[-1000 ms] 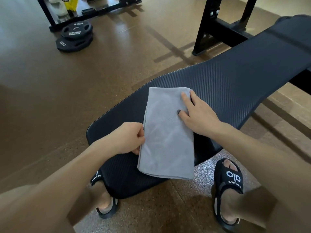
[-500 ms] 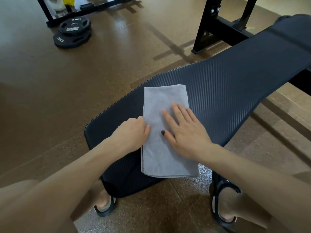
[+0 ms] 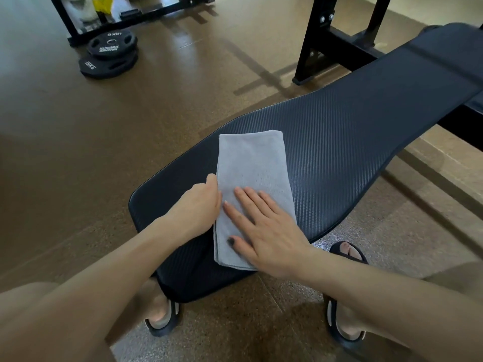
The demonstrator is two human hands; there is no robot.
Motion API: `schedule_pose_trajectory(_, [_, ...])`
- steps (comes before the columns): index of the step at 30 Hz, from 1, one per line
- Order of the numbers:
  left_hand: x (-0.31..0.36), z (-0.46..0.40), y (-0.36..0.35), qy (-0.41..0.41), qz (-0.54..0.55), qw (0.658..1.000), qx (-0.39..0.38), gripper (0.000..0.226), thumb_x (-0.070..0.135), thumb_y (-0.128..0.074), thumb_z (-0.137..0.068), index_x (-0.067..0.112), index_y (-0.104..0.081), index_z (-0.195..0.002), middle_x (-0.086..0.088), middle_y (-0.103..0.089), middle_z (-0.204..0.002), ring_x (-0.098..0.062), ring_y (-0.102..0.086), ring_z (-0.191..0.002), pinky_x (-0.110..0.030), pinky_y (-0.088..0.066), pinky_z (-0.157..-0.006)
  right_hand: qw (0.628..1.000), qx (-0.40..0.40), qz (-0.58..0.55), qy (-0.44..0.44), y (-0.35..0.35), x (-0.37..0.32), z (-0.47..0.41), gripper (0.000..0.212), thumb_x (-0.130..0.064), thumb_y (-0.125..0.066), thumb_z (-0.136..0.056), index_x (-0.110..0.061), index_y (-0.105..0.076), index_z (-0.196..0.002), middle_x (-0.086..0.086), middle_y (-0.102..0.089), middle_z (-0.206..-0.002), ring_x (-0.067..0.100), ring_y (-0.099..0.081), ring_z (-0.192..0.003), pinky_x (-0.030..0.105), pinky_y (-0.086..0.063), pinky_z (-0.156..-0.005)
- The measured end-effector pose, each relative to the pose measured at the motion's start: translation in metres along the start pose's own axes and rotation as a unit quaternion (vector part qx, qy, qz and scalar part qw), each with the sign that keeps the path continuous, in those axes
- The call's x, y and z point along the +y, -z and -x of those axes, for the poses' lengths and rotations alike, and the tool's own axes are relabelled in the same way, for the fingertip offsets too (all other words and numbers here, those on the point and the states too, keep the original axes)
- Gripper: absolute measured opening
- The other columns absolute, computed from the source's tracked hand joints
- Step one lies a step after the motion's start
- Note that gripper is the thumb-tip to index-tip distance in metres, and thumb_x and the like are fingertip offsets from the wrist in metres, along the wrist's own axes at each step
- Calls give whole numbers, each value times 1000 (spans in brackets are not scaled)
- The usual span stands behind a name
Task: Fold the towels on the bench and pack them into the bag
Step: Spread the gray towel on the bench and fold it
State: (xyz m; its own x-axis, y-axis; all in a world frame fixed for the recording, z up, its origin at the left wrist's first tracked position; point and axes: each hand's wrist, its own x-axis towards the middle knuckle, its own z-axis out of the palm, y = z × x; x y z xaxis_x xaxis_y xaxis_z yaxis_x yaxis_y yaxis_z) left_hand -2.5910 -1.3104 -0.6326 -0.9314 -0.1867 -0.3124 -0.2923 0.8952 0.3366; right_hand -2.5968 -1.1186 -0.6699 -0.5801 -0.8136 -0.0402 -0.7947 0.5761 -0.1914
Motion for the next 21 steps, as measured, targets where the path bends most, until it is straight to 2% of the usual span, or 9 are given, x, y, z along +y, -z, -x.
schedule_pose_trajectory(2, [0, 1, -3, -11, -39, 999, 25, 15, 18, -42, -107, 12, -34, -95, -7, -57, -79, -26, -54, -61, -33, -36, -51, 1000, 8, -3, 14, 5, -3, 4, 70, -57, -18, -105, -21, -6, -163, 12, -1, -170, 25, 5, -157, 45, -3, -128])
schedule_pose_trajectory(5, [1, 2, -8, -24, -62, 996, 65, 11, 15, -41, -106, 6, -37, -111, -11, -55, -78, -34, -54, -67, -42, -42, -61, 998, -12, -1, 63, -1, -10, 19, 71, -58, -20, -105, -20, -5, -163, 11, 0, -170, 24, 6, -157, 45, -2, -128])
schedule_pose_trajectory(9, [-2, 10, -14, -45, -94, 992, 76, 17, 6, -43, -102, 6, -37, -118, -15, -53, -94, -37, -58, -75, -42, -42, -62, 996, -15, 23, 89, -1, -3, 32, 79, -61, -32, -102, -19, -7, -163, 12, -1, -170, 25, 5, -157, 46, -8, -127])
schedule_pose_trajectory(11, [-9, 18, -14, -87, -149, 982, 70, 28, 3, -42, -98, 9, -34, -123, -15, -49, -109, -32, -58, -69, -38, -44, -53, 995, -19, 32, 94, 6, 4, 38, 92, -63, -44, -95, -20, -1, -163, 12, 2, -170, 25, 7, -157, 44, -5, -128])
schedule_pose_trajectory(13, [-14, 30, -10, -134, -198, 969, 59, 37, 5, -46, -96, 17, -32, -128, -7, -40, -111, -18, -48, -60, -29, -38, -46, 994, -28, 43, 95, 11, 11, 46, 104, -63, -54, -88, -22, 6, -163, 10, 7, -170, 24, 11, -157, 42, 2, -128])
schedule_pose_trajectory(15, [-19, 42, -4, -205, -212, 955, 41, 40, 9, -51, -94, 24, -40, -128, -1, -37, -113, -15, -45, -71, -26, -38, -55, 994, -38, 54, 86, 14, 19, 55, 112, -58, -64, -84, -24, 9, -162, 9, 8, -170, 24, 12, -156, 41, 3, -128])
schedule_pose_trajectory(18, [-24, 58, 4, -306, -231, 923, -5, 39, 13, -52, -82, 26, -50, -119, 2, -42, -125, -20, -49, -98, -32, -47, -77, 992, -55, 79, 84, 13, 31, 64, 117, -37, -76, -78, -23, 4, -163, 10, 1, -170, 27, 3, -157, 43, -5, -126])
schedule_pose_trajectory(21, [-25, 68, 8, -317, -220, 921, -52, 37, 25, -56, -73, 27, -50, -110, 6, -43, -123, -19, -47, -103, -36, -48, -86, 993, -44, 57, 92, 14, 40, 66, 100, -25, -72, -83, -21, -13, -163, 9, -15, -169, 27, -13, -156, 44, -17, -126])
